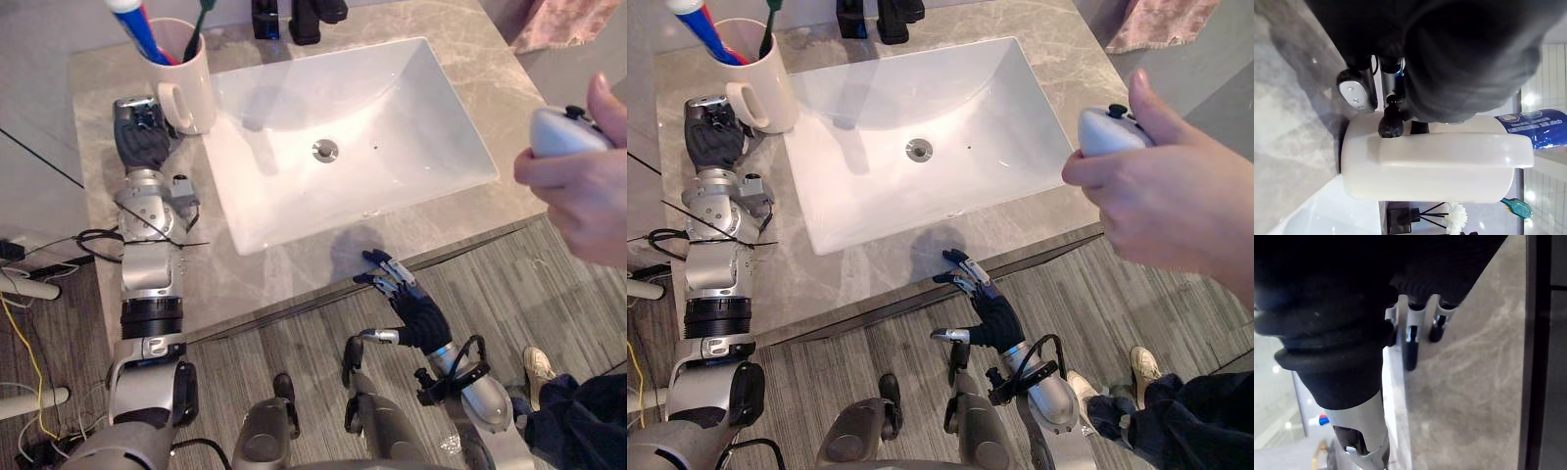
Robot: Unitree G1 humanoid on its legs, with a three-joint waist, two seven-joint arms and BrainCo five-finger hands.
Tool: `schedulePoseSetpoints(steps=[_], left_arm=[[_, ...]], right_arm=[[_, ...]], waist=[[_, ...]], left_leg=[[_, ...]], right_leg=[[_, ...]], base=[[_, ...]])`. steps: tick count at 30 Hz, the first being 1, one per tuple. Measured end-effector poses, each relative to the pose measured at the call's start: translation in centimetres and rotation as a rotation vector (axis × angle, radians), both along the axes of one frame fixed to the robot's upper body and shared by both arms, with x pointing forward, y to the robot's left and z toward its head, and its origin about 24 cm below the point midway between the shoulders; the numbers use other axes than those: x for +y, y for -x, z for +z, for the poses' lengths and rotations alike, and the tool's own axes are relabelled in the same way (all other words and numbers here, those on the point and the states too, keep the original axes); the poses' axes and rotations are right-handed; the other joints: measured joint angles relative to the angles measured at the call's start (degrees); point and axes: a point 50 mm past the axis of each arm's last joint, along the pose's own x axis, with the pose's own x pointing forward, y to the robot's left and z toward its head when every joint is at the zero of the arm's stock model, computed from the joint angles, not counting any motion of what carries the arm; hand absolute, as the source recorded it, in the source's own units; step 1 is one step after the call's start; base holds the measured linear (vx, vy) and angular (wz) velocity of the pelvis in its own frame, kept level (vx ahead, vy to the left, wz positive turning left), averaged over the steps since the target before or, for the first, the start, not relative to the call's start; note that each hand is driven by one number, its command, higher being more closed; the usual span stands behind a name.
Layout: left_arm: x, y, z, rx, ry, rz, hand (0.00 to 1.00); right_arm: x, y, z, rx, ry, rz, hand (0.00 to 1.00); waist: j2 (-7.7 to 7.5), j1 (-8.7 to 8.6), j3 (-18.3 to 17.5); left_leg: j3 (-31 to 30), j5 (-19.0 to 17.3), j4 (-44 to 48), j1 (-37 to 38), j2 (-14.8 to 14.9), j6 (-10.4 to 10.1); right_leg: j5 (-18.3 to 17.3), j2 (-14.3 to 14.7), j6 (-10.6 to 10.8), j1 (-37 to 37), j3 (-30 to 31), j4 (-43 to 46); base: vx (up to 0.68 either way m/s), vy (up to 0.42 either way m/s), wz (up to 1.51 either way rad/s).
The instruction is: Organize washtable
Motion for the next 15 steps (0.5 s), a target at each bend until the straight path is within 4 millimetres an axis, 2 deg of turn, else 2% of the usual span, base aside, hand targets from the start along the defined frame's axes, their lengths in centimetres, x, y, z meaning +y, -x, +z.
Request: schedulePoseSetpoints(steps=[3,9,12,15], left_arm=[[1.0,0.5,-0.9,0.013,0.023,0.027,1.0],[1.9,1.4,-1.6,0.013,0.034,0.048,1.0],[1.4,2.4,-3.5,0.044,0.038,0.014,1.0],[2.1,3.3,-5.4,0.084,0.062,0.031,1.0]], right_arm=[[-0.2,0.0,0.0,-0.001,0.003,-0.003,0.0],[-0.5,-0.1,-0.2,0.007,0.009,-0.008,0.0],[-1.2,-0.3,-0.7,0.028,0.017,-0.039,0.0],[-1.5,-0.3,-1.4,0.062,0.02,-0.055,0.0]], waist=[[0.01,-0.01,0.0],[0.45,-0.03,-0.4],[1.25,0.09,-1.6],[1.55,0.1,-3.1]], left_leg=[[0.3,0.0,-0.4,0.3,0.2,0.0],[-0.4,0.5,-1.4,1.1,0.3,-0.2],[-1.3,0.8,-2.2,1.8,0.2,-0.2],[-1.7,1.2,-3.2,2.7,-0.3,0.1]], right_leg=[[0.0,0.3,0.0,0.0,-0.2,0.0],[0.0,0.5,0.0,0.3,-0.4,0.0],[0.0,0.6,0.0,1.0,-1.6,0.0],[0.0,0.3,-0.1,1.6,-1.9,0.0]], base=[[0.04,0.035,-0.06],[0.06,0.035,0.03],[0.06,0.04,0.12],[0.03,0.046,0.09]])
